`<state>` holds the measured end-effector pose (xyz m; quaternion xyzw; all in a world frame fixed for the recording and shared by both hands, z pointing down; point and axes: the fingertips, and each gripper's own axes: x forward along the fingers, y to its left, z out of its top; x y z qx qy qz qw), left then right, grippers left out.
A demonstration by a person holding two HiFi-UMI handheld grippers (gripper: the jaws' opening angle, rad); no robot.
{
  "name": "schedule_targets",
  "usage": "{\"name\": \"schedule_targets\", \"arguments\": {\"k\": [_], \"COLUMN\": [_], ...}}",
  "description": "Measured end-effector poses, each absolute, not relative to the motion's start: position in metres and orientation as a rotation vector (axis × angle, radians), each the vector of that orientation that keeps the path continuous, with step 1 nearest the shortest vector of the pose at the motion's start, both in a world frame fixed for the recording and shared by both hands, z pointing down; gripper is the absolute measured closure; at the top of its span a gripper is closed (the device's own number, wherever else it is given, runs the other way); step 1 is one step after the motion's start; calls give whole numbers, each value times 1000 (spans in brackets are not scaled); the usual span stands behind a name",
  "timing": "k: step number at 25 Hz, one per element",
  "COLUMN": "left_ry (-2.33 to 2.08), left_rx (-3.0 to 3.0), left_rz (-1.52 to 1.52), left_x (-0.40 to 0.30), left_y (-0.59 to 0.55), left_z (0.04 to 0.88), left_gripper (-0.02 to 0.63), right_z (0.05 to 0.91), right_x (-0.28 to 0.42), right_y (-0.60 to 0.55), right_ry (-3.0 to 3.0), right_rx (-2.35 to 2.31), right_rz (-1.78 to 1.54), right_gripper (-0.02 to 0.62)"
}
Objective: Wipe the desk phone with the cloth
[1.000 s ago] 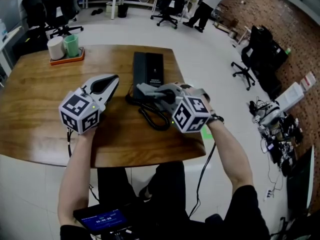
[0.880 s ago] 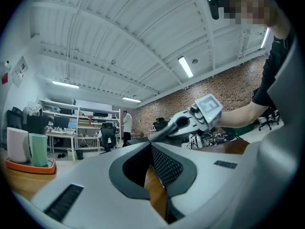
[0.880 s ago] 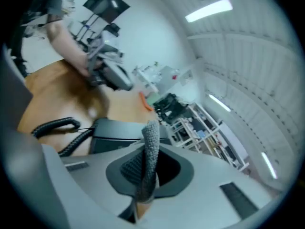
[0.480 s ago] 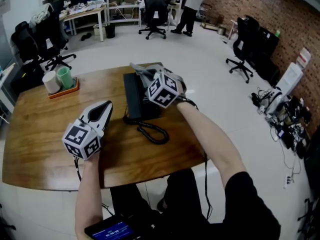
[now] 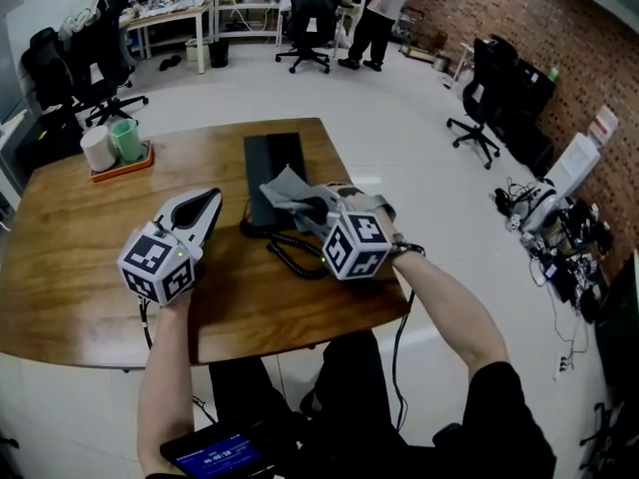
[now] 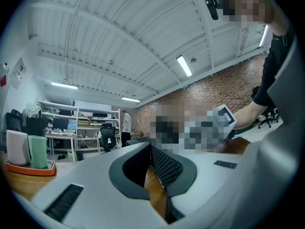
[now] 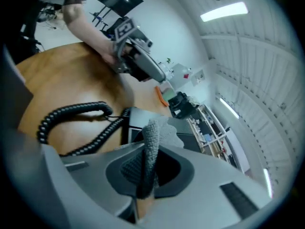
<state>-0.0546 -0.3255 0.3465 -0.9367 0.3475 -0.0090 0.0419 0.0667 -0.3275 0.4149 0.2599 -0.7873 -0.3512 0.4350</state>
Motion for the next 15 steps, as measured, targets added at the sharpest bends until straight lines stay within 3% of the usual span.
{"name": "schedule_targets", "arguments": {"k": [4,11,15], "left_ry": [1064,1072,1078], "left_rx": [-2868,-2881,-2885], "left_rz": [-31,-21,-15], "left_x": [-54,-56,-58], "left_y": [-325,-327,-325], "left_z": [347,349,350], "left_gripper": [607,607,607], "right_z": [421,320,320], "right_x": [73,104,97], "right_y": [-300,-426,-471], "right_ry": [-1951,-2096,-2050], "right_rx": [486,1174,1250], "right_rz": [-859,-716,-691], "right_gripper": [571,571,571]}}
